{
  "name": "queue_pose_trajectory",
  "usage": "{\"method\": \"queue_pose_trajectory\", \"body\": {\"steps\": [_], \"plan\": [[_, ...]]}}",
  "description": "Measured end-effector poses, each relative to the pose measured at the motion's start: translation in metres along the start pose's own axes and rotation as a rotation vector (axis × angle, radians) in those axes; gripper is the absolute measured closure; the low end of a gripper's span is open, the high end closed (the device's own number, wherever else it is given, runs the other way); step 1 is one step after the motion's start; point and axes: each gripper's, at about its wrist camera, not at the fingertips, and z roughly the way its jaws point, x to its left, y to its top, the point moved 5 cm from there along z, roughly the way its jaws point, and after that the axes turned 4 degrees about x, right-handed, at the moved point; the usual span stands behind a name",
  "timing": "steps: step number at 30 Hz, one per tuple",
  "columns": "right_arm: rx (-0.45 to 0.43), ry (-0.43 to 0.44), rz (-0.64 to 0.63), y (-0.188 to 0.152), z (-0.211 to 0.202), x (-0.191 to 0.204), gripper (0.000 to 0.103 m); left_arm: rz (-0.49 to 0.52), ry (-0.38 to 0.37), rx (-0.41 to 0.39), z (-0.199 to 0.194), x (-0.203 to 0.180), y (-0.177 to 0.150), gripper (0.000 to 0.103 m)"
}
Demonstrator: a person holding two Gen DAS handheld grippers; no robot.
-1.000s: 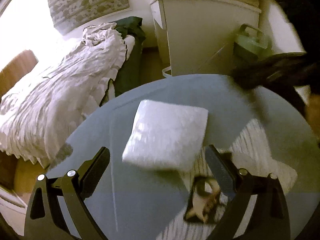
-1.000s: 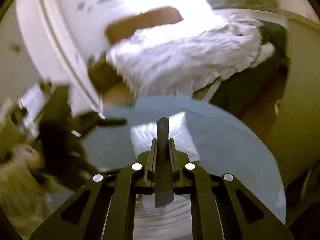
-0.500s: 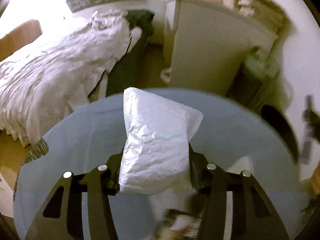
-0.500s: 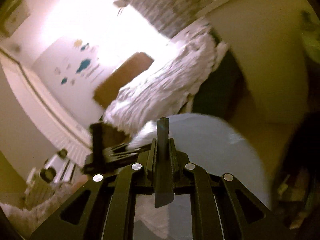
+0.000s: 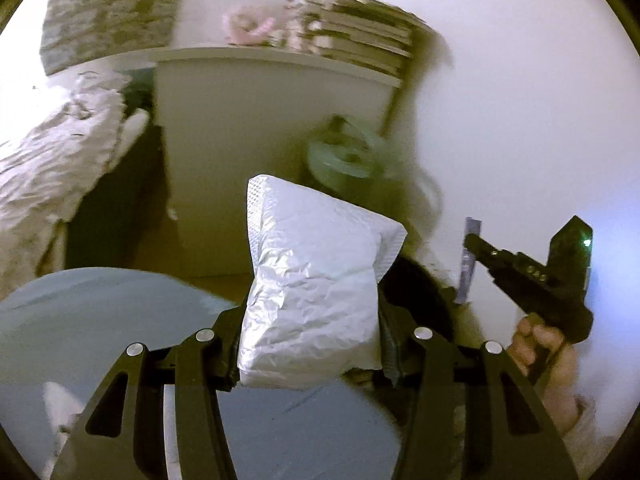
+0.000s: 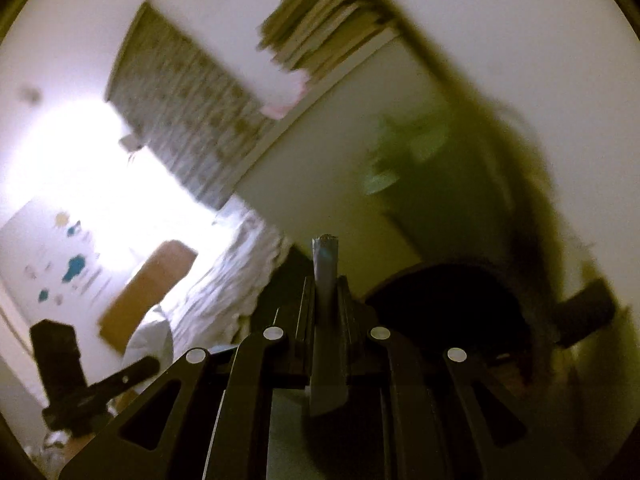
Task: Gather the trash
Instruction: 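Carry the white pouch and dark stick over the black bin and open both tools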
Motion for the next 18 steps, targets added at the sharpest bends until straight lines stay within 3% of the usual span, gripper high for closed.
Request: {"method": "queue_pose_trajectory", "body": {"steps": [5, 14, 18], "plan": [[-0.03, -0.048, 0.015, 0.01, -0.005, -0.029, 0.092, 0.012, -0.03, 0.034, 0.031, -0.03, 0.002, 0.052], [-0.018, -0.062, 0.018, 0.017, 0.005, -0.039, 0.092, 0.024, -0.032, 0.087, 0.06, -0.054, 0.0, 0.051], [-0.008, -0.061, 0.019, 0.016, 0.004, -0.04, 0.09, 0.024, -0.01, 0.103, 0.069, -0.06, 0.001, 0.042]]}}
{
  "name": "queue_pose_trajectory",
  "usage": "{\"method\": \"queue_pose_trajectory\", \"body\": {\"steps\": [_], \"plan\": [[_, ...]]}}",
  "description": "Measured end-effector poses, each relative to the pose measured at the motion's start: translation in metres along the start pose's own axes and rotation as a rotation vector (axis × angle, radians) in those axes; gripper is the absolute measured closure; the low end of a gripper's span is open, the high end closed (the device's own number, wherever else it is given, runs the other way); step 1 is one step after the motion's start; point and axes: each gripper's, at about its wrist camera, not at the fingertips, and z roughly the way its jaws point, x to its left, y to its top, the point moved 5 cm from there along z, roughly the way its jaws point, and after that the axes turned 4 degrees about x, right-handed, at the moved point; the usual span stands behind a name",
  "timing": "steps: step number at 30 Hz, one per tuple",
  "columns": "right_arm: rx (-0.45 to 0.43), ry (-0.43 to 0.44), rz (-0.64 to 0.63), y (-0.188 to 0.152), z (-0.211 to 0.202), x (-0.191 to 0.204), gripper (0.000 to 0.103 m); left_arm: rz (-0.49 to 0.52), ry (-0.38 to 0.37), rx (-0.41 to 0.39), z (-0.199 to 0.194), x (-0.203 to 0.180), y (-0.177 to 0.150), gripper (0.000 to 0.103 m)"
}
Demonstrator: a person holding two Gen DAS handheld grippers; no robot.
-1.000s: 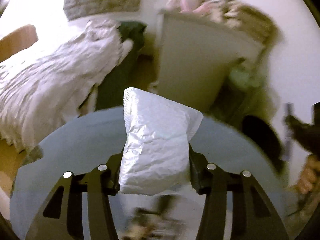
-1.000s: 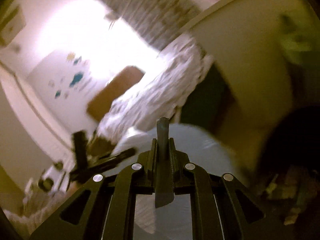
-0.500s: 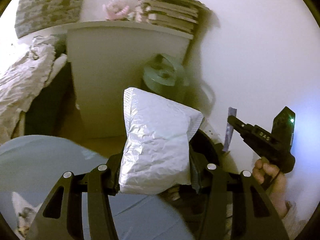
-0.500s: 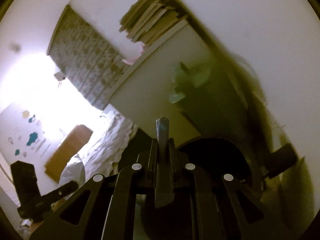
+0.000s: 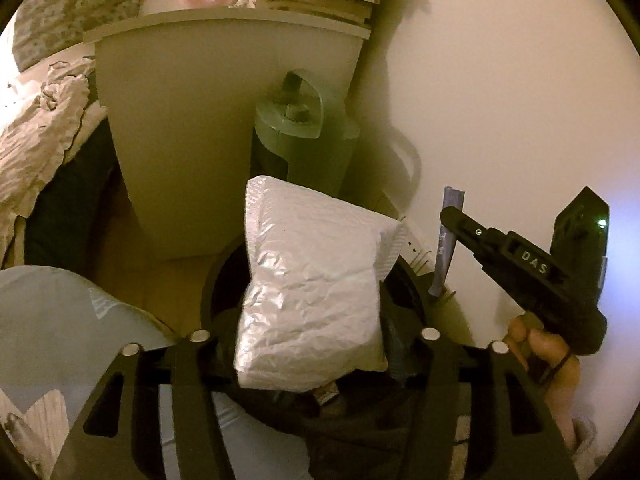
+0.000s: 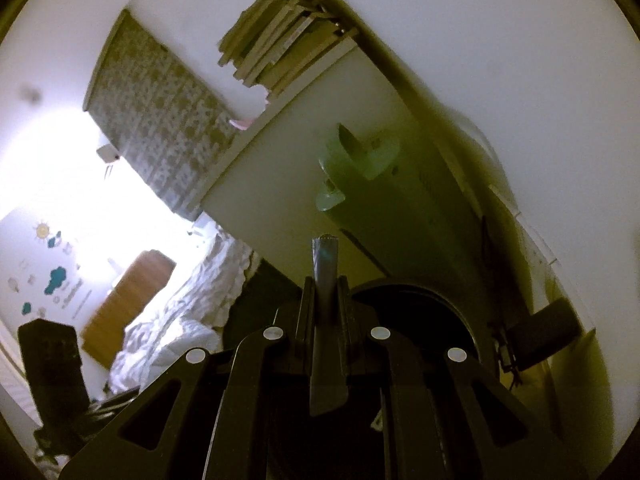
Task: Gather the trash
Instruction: 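Carry the white pouch and dark stick over the black bin and open both tools, then grasp the black battery card with the left tool while the right tool grasps the clear cup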
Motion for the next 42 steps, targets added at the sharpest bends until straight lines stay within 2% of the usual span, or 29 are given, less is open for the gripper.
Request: {"method": "queue_pose_trajectory", "body": {"steps": [3, 4, 6, 7, 8, 9, 14, 18, 20, 23, 26, 30, 32, 34, 38, 42], "plan": [[0.009, -0.002, -0.008, -0.002, 0.002, 0.0, 0.088, -0.006, 0.015, -0.005, 0.0, 0.0, -0.002, 0.03], [0.011, -0.003, -0.01, -0.002, 0.002, 0.001, 0.083, -0.008, 0.018, -0.009, 0.0, 0.001, -0.003, 0.027], [0.011, -0.013, -0.011, -0.003, 0.003, 0.002, 0.066, -0.004, 0.019, -0.007, -0.002, 0.0, -0.004, 0.027], [0.004, -0.025, -0.006, -0.002, 0.003, 0.002, 0.052, -0.001, 0.02, -0.004, -0.001, 0.0, -0.005, 0.027], [-0.006, -0.034, 0.001, -0.002, 0.003, 0.001, 0.042, 0.002, 0.021, -0.001, -0.002, 0.0, -0.006, 0.027], [-0.012, -0.036, 0.005, -0.003, 0.002, 0.0, 0.04, 0.005, 0.025, -0.003, -0.005, 0.0, -0.007, 0.027], [0.006, -0.036, -0.001, -0.008, 0.007, 0.003, 0.04, 0.008, 0.038, -0.022, -0.029, 0.007, -0.017, 0.027], [0.038, -0.02, -0.065, -0.017, 0.013, 0.02, 0.04, 0.003, 0.097, -0.057, -0.064, 0.031, -0.038, 0.026], [0.072, 0.002, -0.125, -0.026, 0.019, 0.036, 0.04, -0.014, 0.158, -0.073, -0.088, 0.056, -0.058, 0.016], [0.134, 0.054, -0.239, -0.047, 0.027, 0.07, 0.04, -0.036, 0.275, -0.059, -0.114, 0.099, -0.089, 0.016], [0.217, 0.144, -0.363, -0.078, 0.035, 0.113, 0.04, -0.068, 0.403, -0.003, -0.134, 0.153, -0.127, 0.016], [0.38, 0.272, -0.514, -0.132, 0.052, 0.184, 0.04, -0.076, 0.513, 0.1, -0.14, 0.207, -0.166, 0.016], [0.457, 0.313, -0.581, -0.158, 0.061, 0.218, 0.04, -0.059, 0.535, 0.133, -0.138, 0.22, -0.174, 0.016], [0.531, 0.313, -0.672, -0.187, 0.071, 0.252, 0.04, -0.036, 0.546, 0.162, -0.133, 0.23, -0.18, 0.016], [0.66, 0.308, -0.802, -0.237, 0.094, 0.304, 0.04, -0.05, 0.489, 0.144, -0.133, 0.245, -0.182, 0.014], [0.748, 0.249, -0.872, -0.274, 0.124, 0.331, 0.04, -0.059, 0.466, 0.119, -0.132, 0.25, -0.183, 0.01]]}}
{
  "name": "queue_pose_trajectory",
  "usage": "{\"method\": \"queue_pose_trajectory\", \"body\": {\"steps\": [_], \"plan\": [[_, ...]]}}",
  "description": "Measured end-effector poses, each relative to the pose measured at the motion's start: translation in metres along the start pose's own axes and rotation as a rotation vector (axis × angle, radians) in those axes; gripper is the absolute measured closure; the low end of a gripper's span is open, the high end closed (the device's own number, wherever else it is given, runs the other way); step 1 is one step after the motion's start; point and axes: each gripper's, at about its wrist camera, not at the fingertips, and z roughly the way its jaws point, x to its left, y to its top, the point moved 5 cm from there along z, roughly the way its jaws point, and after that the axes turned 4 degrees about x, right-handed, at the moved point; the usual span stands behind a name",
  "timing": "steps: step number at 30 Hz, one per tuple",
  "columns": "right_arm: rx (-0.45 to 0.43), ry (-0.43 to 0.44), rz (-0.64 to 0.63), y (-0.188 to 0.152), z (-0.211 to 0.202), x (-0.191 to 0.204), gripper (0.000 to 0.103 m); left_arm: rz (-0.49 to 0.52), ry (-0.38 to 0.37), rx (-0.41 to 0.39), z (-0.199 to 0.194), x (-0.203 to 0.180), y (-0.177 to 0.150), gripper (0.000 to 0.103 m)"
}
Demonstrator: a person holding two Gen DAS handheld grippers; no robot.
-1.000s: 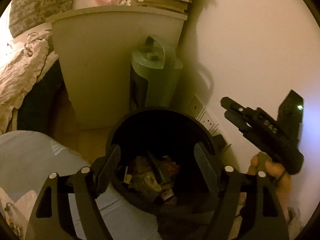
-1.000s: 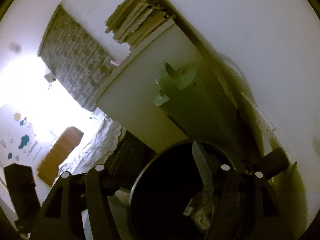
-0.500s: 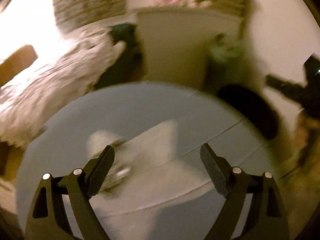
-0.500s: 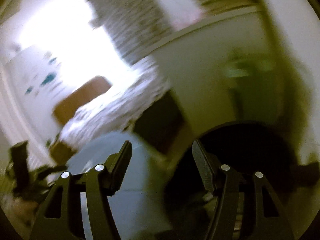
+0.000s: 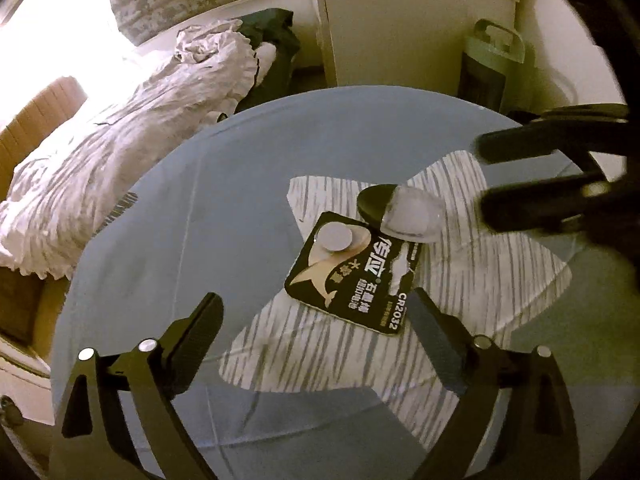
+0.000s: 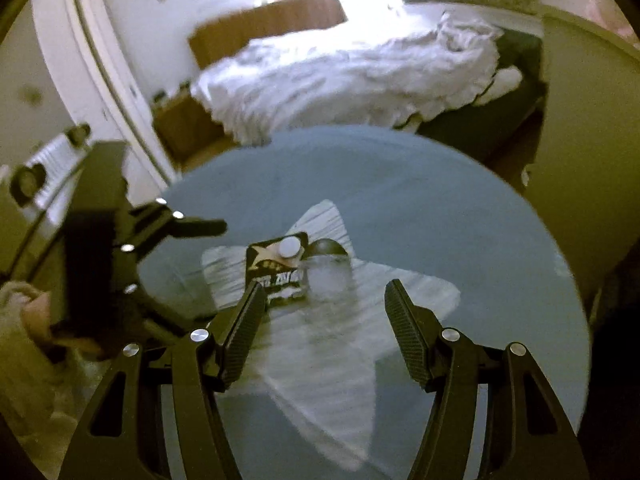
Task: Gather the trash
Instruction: 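Grasp the black battery card with the left tool while the right tool grasps the clear cup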
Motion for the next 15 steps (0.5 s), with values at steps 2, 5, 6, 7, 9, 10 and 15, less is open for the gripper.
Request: {"method": "queue_pose_trajectory", "body": {"steps": [2, 5, 6, 7, 9, 10, 15], "plan": [[0.046, -0.008, -0.006, 0.007, 0.019, 0.006, 0.04, -0.013, -0.017, -0.009, -0.001, 0.002, -0.004, 0.01], [0.101, -0.036, -0.013, 0.012, 0.043, 0.008, 0.051, -0.019, -0.015, -0.021, 0.0, 0.003, -0.005, 0.006], [0.117, -0.038, -0.02, 0.012, 0.049, 0.009, 0.056, -0.016, -0.014, -0.025, 0.0, 0.002, -0.004, 0.006], [0.12, -0.049, -0.028, 0.01, 0.051, 0.006, 0.062, -0.01, -0.012, -0.029, -0.001, 0.0, -0.004, 0.006], [0.109, -0.045, -0.023, 0.009, 0.051, 0.006, 0.063, 0.008, -0.008, -0.036, 0.0, -0.004, 0.0, 0.006], [0.101, -0.04, -0.007, 0.009, 0.049, 0.003, 0.063, 0.014, -0.005, -0.038, 0.001, -0.005, 0.002, 0.006], [0.0, 0.037, 0.125, 0.002, 0.016, -0.023, 0.063, -0.005, -0.07, -0.028, 0.01, -0.005, 0.016, 0.017]]}}
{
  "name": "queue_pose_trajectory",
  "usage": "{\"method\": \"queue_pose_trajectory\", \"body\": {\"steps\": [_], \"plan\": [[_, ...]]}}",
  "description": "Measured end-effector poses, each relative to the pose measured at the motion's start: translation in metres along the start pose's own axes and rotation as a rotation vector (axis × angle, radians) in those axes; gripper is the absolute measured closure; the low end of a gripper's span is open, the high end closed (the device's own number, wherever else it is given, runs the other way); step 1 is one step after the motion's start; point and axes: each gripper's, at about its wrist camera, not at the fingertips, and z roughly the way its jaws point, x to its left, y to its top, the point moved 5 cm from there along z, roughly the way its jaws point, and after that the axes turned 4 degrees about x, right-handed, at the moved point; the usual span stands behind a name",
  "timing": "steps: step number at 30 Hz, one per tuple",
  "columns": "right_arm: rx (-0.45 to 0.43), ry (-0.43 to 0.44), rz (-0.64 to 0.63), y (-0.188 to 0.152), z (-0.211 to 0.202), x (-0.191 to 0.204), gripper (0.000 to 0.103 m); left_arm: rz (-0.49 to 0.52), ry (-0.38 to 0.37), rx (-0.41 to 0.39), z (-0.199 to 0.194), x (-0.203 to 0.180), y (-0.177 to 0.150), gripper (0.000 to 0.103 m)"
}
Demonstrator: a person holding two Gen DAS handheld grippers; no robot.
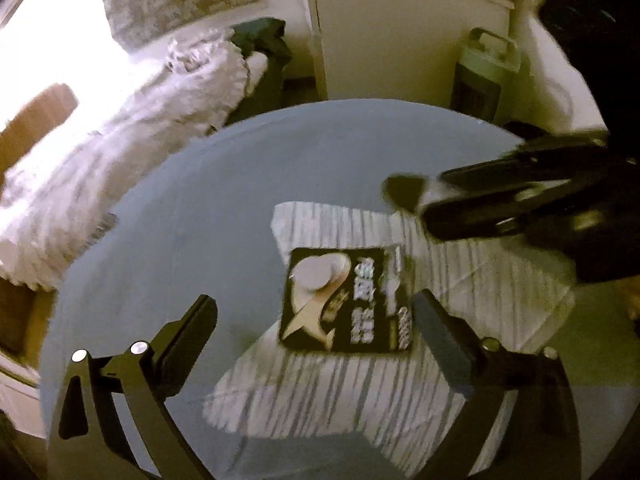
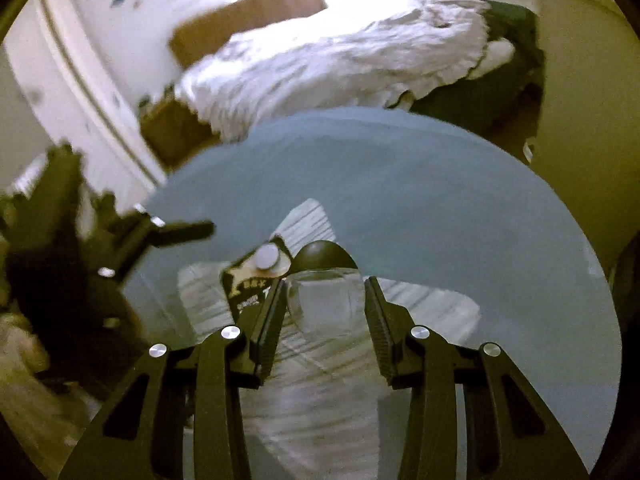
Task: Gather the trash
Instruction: 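Grasp the black battery card with the left tool while the right tool grasps the clear cup, then carry the battery card and clear cup over the black bin and open both tools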
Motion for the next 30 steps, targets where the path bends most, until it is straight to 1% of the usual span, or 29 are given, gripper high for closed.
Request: {"method": "queue_pose_trajectory", "body": {"steps": [1, 2, 5, 9, 12, 15, 17, 21, 23, 26, 27, 30], "plan": [[-0.032, 0.019, 0.03, -0.002, -0.012, -0.006, 0.063, -0.03, -0.046, -0.008, 0.0, 0.001, 0.003, 0.036], [-0.056, 0.031, 0.052, -0.004, -0.022, -0.01, 0.063, -0.033, -0.02, -0.017, -0.002, 0.002, 0.005, 0.042], [-0.123, 0.058, 0.11, -0.014, -0.052, -0.024, 0.063, -0.065, -0.019, -0.019, -0.003, 0.0, 0.003, 0.043], [-0.201, 0.057, 0.177, -0.033, -0.089, -0.048, 0.063, -0.142, -0.079, -0.036, -0.01, -0.002, 0.0, 0.046], [-0.254, 0.041, 0.217, -0.048, -0.113, -0.067, 0.063, -0.152, -0.112, -0.073, -0.025, -0.017, 0.003, 0.046], [-0.356, 0.003, 0.307, -0.07, -0.153, -0.103, 0.063, -0.133, -0.166, -0.114, -0.043, -0.042, 0.02, 0.046], [-0.429, -0.028, 0.373, -0.084, -0.178, -0.129, 0.063, -0.11, -0.205, -0.146, -0.055, -0.067, 0.036, 0.046], [-0.57, -0.132, 0.503, -0.116, -0.229, -0.187, 0.063, -0.053, -0.298, -0.198, -0.07, -0.125, 0.075, 0.046], [-0.623, -0.175, 0.541, -0.13, -0.246, -0.208, 0.063, -0.027, -0.333, -0.217, -0.073, -0.152, 0.091, 0.046], [-0.672, -0.219, 0.589, -0.149, -0.265, -0.233, 0.063, 0.009, -0.376, -0.228, -0.071, -0.186, 0.114, 0.046], [-0.682, -0.227, 0.605, -0.154, -0.269, -0.241, 0.063, 0.023, -0.393, -0.231, -0.069, -0.199, 0.123, 0.046], [-0.696, -0.255, 0.63, -0.161, -0.274, -0.26, 0.063, 0.044, -0.42, -0.229, -0.062, -0.222, 0.14, 0.046]]}}
